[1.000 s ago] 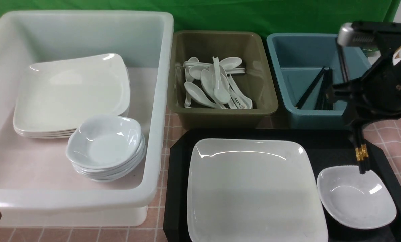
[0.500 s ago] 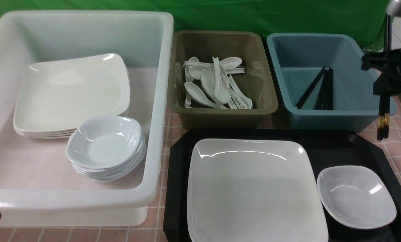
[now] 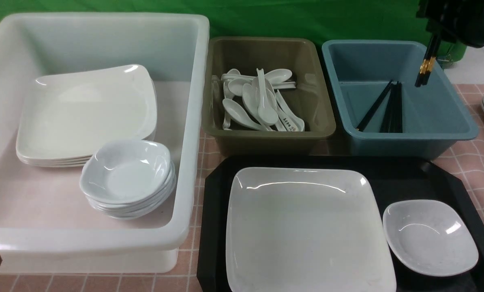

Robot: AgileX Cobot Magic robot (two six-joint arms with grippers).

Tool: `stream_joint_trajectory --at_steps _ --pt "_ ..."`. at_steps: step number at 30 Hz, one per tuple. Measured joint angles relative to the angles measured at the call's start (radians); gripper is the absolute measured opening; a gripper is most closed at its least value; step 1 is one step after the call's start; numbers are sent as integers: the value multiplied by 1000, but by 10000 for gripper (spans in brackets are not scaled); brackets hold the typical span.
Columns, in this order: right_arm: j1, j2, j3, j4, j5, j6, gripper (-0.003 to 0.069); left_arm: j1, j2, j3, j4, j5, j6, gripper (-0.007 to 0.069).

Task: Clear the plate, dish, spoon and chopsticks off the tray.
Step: Use the right arm to put the chopsticks into the small storage box on the right, then use the right arm to grab a small plate from the dinner plate

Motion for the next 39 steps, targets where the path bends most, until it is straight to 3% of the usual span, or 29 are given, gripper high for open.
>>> stream_joint_trajectory --at_steps 5,10,16,19,22,25,29,30,31,35,39 --pt "0 140 0 0 -189 -32 169 0 0 0 0 0 -1 22" --pt "0 233 0 1 -249 -40 169 0 0 0 0 0 -1 22" --pt "0 300 0 1 -216 -40 250 0 0 0 0 0 -1 22" --pt "0 300 0 1 -133 -40 330 0 0 0 0 0 -1 22" --pt "0 271 0 1 -39 -40 342 0 0 0 0 0 -1 22" --pt "0 214 0 1 69 -41 307 0 0 0 0 0 -1 22" --pt "0 57 0 0 313 -105 139 0 0 0 0 0 -1 22" --pt "0 49 0 0 327 -109 129 0 0 0 0 0 -1 22" --pt "0 -24 0 0 442 -141 60 0 0 0 0 0 -1 22" --pt "0 -203 15 -1 685 -177 30 0 0 0 0 0 -1 22" --pt "0 -364 116 8 749 -180 30 0 0 0 0 0 -1 22"
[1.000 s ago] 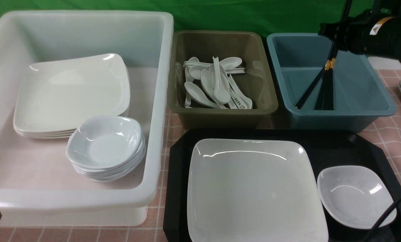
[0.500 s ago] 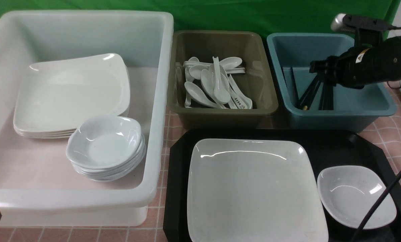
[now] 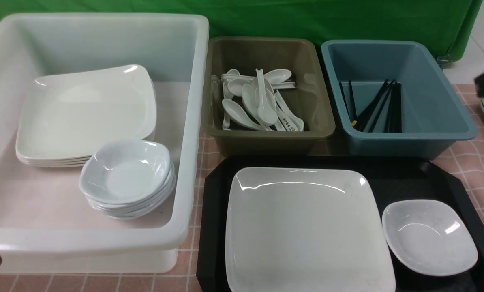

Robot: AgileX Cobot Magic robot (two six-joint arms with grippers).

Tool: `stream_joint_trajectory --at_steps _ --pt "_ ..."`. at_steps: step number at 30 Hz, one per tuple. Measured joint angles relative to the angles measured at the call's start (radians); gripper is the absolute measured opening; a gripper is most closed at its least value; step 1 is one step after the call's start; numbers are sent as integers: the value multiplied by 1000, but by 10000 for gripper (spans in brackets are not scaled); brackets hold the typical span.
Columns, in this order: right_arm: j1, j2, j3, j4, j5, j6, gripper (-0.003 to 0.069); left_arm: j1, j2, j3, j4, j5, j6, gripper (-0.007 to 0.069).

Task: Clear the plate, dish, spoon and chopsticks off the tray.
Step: Use the right arm to grab a small plate from the dinner plate

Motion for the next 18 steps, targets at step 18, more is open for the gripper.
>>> stream_joint_trajectory --at_steps 18 --pt "0 -749 686 64 -151 -28 30 0 0 0 -511 -128 -232 22"
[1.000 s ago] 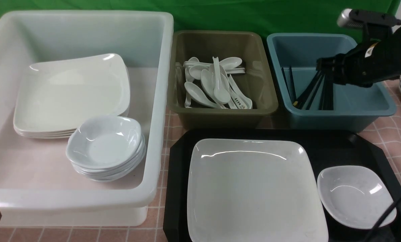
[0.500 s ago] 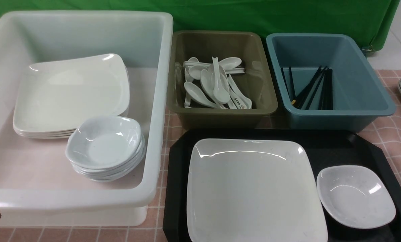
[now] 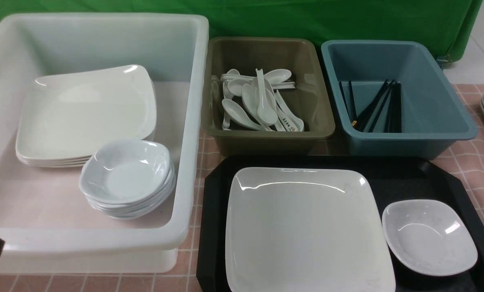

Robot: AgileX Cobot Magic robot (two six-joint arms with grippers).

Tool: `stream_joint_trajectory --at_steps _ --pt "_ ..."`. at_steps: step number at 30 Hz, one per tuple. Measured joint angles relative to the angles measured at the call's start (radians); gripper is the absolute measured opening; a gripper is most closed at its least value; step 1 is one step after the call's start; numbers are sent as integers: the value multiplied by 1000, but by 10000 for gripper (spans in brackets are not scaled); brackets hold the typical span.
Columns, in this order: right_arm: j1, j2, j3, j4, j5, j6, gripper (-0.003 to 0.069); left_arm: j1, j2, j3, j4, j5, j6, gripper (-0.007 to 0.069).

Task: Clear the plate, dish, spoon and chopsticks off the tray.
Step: Use the right arm to grab a small plate from the dinner plate

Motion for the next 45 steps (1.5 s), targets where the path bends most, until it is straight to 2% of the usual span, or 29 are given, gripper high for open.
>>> stream_joint_trajectory --at_steps 1,3,5,8,14,15,16,17,19,20,23,24,26,30,33,36,38,39,42,45 --pt "0 -37 19 0 -4 0 30 0 0 0 -124 -26 -51 22" --pt "0 -75 38 0 -7 0 30 0 0 0 -259 -55 -104 22" --pt "0 -93 44 0 -9 0 30 0 0 0 -320 -100 -146 22" --pt "0 -97 45 1 -10 0 30 0 0 -7 -327 -135 -192 22" --pt "0 -97 45 1 -14 0 30 0 26 -270 -81 -65 -196 22" --pt "0 -97 45 1 -15 0 30 0 94 -419 41 41 -188 22" --pt "0 -97 45 1 -15 0 30 0 149 -507 95 127 -173 22" --pt "0 -97 45 1 -16 0 30 0 226 -611 136 246 -128 22" --pt "0 -97 45 1 -16 0 30 0 315 -711 154 374 -62 22" --pt "0 -97 45 1 -16 0 30 0 442 -837 148 549 48 22" --pt "0 -97 45 1 -17 0 30 0 658 -1011 69 839 238 22" --pt "0 -97 45 1 -17 0 30 0 692 -1033 61 857 263 22" --pt "0 -97 45 1 -17 0 30 0 886 -1134 -58 1040 410 22" --pt "0 -97 45 1 -15 0 30 -25 1132 -1183 -280 1107 563 22" --pt "0 -97 45 1 -15 0 31 -88 1235 -1186 -328 1108 600 22" --pt "0 -97 45 1 -15 0 33 -250 1329 -1186 -310 1115 598 25" --pt "0 -97 45 1 -15 0 32 -368 1375 -1187 -255 1107 561 40" --pt "0 -97 45 1 -15 0 32 -368 1379 -1187 -249 1106 555 41" --pt "0 -97 45 1 -15 0 32 -561 1439 -1187 -111 1030 447 99" --pt "0 -97 45 1 -15 0 32 -666 1481 -1187 5 964 364 170"
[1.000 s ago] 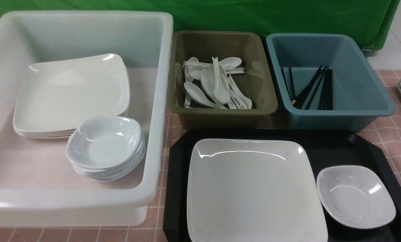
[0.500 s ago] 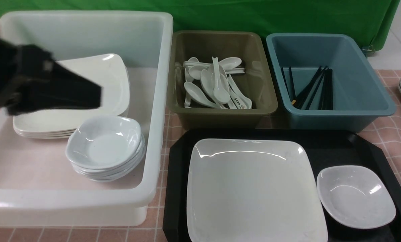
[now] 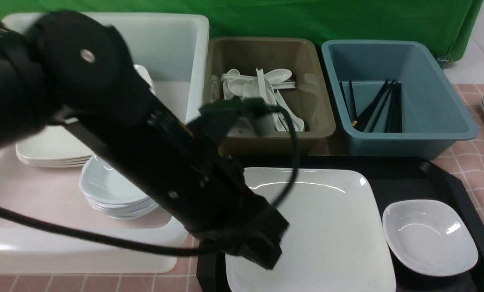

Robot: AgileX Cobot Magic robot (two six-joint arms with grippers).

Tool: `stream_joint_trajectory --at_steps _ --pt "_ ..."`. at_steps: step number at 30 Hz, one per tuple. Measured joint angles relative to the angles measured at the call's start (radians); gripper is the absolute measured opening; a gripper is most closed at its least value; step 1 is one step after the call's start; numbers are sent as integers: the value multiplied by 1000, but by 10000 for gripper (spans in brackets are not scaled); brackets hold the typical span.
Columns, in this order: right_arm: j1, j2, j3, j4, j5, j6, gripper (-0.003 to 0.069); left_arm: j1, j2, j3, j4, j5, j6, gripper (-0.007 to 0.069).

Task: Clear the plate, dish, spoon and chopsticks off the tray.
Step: Use the right arm to grab a small plate from the dinner plate

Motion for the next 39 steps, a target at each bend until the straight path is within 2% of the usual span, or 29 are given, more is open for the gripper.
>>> stream_joint_trajectory --at_steps 4,5,6,8,10,14,17,20,21,22,23,24,25,28,33,39 --pt "0 0 1 0 0 0 33 -86 45 0 102 -63 -60 269" --pt "0 0 4 0 -1 0 33 -107 66 0 131 -89 -77 316" --pt "0 0 4 0 -1 0 33 -107 69 0 133 -92 -79 323" --pt "0 -1 17 0 -3 0 31 -112 98 -1 146 -120 -105 382" --pt "0 -2 27 0 -2 0 31 -109 115 -11 150 -122 -117 414" --pt "0 -2 30 0 0 0 31 -82 128 -83 177 -121 -142 426" --pt "0 -2 30 0 0 0 33 -45 131 -153 249 -116 -196 391" --pt "0 -2 30 0 0 0 34 7 152 -222 338 -90 -240 300" --pt "0 -2 30 0 0 0 34 11 152 -222 338 -90 -239 300" --pt "0 -2 30 0 0 0 34 48 177 -253 364 -70 -246 217" --pt "0 -2 30 0 0 0 35 51 180 -257 366 -67 -247 207" --pt "0 -2 30 0 0 0 36 74 209 -283 376 -43 -246 126" --pt "0 -2 30 0 0 0 37 89 230 -301 381 -26 -245 78" --pt "0 -2 30 0 0 0 37 103 296 -376 385 36 -240 9" --pt "0 -2 30 0 0 0 41 101 399 -508 385 121 -239 10" --pt "0 -2 30 0 0 0 41 100 517 -589 457 139 -239 87"
